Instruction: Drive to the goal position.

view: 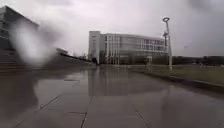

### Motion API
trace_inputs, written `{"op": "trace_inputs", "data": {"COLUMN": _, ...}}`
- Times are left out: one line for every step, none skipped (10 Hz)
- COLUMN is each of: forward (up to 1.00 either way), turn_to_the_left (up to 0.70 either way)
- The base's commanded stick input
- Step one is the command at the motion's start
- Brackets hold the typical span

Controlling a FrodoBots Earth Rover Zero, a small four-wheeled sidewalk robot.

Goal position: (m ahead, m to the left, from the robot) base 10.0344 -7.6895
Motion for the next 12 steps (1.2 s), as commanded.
{"op": "trace_inputs", "data": {"forward": 0.70, "turn_to_the_left": -0.09}}
{"op": "trace_inputs", "data": {"forward": 0.70, "turn_to_the_left": -0.29}}
{"op": "trace_inputs", "data": {"forward": 0.70, "turn_to_the_left": -0.32}}
{"op": "trace_inputs", "data": {"forward": 0.70, "turn_to_the_left": -0.26}}
{"op": "trace_inputs", "data": {"forward": 0.70, "turn_to_the_left": -0.03}}
{"op": "trace_inputs", "data": {"forward": 0.70, "turn_to_the_left": 0.02}}
{"op": "trace_inputs", "data": {"forward": 0.70, "turn_to_the_left": 0.00}}
{"op": "trace_inputs", "data": {"forward": 0.70, "turn_to_the_left": 0.00}}
{"op": "trace_inputs", "data": {"forward": 0.70, "turn_to_the_left": 0.00}}
{"op": "trace_inputs", "data": {"forward": 0.70, "turn_to_the_left": 0.00}}
{"op": "trace_inputs", "data": {"forward": 0.70, "turn_to_the_left": 0.00}}
{"op": "trace_inputs", "data": {"forward": 0.70, "turn_to_the_left": 0.00}}
